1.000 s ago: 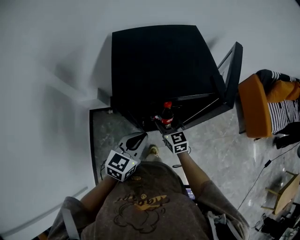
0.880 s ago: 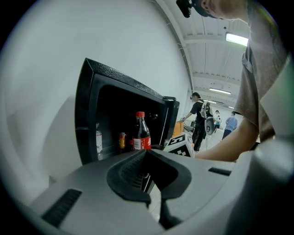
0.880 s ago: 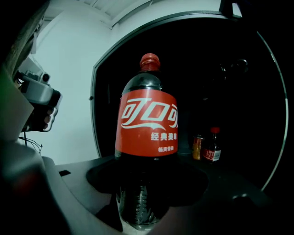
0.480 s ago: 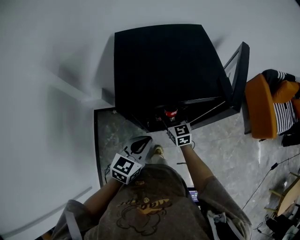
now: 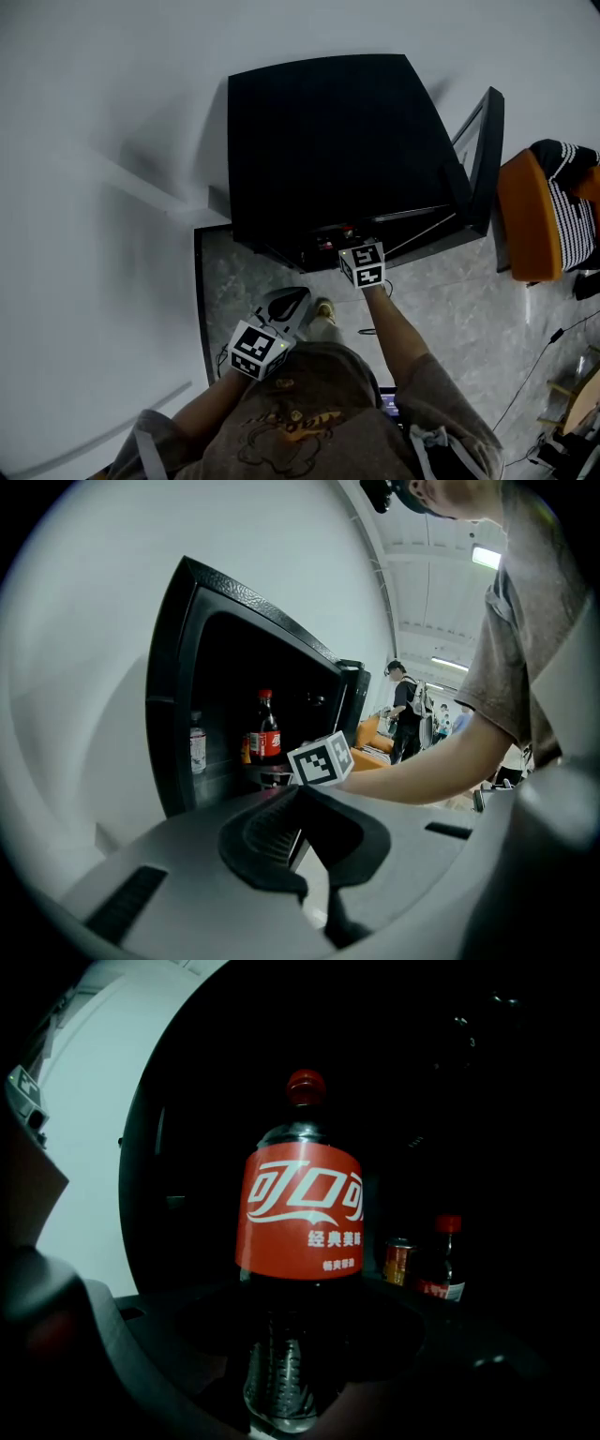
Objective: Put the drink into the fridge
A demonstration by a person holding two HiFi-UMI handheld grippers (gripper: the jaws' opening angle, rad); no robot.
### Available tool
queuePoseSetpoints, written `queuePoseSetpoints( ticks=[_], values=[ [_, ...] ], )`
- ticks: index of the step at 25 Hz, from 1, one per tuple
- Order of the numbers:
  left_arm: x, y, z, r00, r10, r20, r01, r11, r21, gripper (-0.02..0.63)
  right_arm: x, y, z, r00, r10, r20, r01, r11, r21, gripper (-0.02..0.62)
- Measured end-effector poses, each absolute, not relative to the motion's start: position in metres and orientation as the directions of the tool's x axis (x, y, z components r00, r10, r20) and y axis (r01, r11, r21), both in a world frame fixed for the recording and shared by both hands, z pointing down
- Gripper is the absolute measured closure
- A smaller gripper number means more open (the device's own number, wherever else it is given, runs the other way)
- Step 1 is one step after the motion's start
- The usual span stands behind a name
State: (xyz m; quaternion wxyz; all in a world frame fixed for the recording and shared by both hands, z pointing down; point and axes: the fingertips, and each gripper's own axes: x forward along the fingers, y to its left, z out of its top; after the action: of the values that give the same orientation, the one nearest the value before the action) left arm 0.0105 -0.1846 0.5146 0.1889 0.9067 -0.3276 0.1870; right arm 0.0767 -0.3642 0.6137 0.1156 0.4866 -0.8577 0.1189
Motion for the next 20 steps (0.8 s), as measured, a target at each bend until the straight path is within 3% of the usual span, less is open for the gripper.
queuePoseSetpoints(
  ticks=[20],
  values=[
    [0.000,-0.178,0.534,0.695,-0.513,0.504,-0.685,-0.685,0.248,0.601,0.072,-0.405,0.631,-0.461,-0.836,0.296,-0.886,0.451,-0.107,0.305]
  ],
)
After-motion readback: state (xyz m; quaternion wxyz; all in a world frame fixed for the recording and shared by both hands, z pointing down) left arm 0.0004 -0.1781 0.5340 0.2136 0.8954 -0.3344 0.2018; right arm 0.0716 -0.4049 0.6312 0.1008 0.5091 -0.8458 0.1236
